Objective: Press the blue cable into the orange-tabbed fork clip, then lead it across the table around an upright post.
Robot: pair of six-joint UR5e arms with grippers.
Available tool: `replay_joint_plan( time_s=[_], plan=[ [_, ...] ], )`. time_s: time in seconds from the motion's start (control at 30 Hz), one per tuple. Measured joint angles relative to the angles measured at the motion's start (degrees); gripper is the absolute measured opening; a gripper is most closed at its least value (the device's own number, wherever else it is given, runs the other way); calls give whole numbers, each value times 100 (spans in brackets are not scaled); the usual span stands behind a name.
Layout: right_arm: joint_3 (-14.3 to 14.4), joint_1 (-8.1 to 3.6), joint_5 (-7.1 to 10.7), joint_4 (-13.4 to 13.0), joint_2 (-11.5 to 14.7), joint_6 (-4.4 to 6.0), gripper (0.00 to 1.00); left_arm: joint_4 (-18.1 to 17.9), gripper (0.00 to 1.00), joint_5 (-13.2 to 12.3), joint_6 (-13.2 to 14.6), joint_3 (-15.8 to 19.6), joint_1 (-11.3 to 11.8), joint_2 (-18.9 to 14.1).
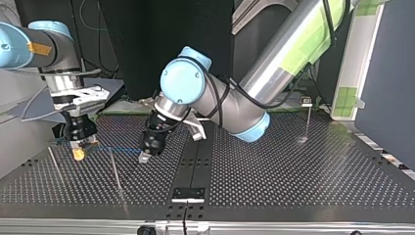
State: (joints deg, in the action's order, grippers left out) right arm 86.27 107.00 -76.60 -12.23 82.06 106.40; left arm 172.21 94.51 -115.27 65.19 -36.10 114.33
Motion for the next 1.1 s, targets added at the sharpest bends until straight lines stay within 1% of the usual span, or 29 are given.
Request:
replay_joint_plan(
  time_s=[0.1,0.23,0.33,0.47,0.57,0.77,0.87,0.93,1.1],
  plan=[
    [-64,-31,8,1,-35,25,0,-39,0,-20,-33,0,22,67],
    [-153,-103,8,0,-93,52,0,-131,0,-69,-79,0,51,144],
    [-210,-148,13,-1,-165,70,0,-267,0,-118,-185,-1,72,166],
    [-321,-184,23,1,-287,84,0,-509,0,-197,-417,-9,105,174],
    [-405,-211,26,6,-342,90,0,-620,0,-254,-564,-44,130,194],
    [-537,-278,22,9,-384,122,0,-609,0,-337,-688,-296,110,388],
    [-589,-318,22,9,-413,132,0,-610,0,-350,-767,-428,134,429],
    [-612,-345,21,9,-448,135,0,-613,0,-373,-807,-470,164,438],
    [-644,-370,23,9,-503,137,0,-615,0,-465,-849,-507,263,464]
  ],
)
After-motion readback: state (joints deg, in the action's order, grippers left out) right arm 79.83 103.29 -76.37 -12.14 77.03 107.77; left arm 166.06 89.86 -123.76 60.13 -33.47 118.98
